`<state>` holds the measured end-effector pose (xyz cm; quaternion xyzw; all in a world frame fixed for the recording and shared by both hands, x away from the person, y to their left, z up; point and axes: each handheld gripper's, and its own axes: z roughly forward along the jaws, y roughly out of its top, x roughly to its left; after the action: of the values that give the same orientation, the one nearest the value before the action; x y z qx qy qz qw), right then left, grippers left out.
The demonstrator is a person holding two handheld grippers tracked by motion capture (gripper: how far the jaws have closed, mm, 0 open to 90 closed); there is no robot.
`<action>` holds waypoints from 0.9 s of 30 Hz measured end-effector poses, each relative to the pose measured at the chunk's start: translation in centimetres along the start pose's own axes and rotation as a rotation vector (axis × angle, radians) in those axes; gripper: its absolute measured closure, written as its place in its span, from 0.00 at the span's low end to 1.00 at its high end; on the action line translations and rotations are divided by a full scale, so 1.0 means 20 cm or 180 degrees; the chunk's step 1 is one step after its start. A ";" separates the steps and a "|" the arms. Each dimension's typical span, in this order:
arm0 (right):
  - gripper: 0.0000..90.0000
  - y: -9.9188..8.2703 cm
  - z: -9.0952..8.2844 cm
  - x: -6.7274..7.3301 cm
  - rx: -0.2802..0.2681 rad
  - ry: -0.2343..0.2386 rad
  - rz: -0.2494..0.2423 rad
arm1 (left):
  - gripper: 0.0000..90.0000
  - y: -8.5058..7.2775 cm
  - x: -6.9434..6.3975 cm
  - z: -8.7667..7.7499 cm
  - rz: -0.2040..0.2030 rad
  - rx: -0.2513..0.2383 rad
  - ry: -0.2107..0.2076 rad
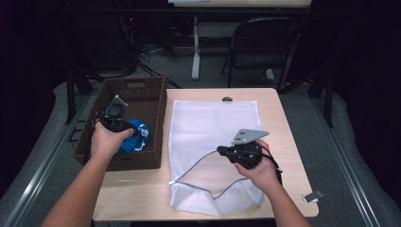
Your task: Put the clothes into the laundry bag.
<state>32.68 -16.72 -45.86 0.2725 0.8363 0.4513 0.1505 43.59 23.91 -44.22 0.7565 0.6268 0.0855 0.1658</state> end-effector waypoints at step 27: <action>0.99 0.00 0.00 0.00 -0.0019 0.0008 0.0010 | 0.34 0.14 0.00 0.18 -0.0046 0.0224 0.0190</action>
<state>32.64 -16.76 -45.80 0.2729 0.8347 0.4543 0.1495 47.31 23.05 -46.51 0.7544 0.6396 0.0847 0.1210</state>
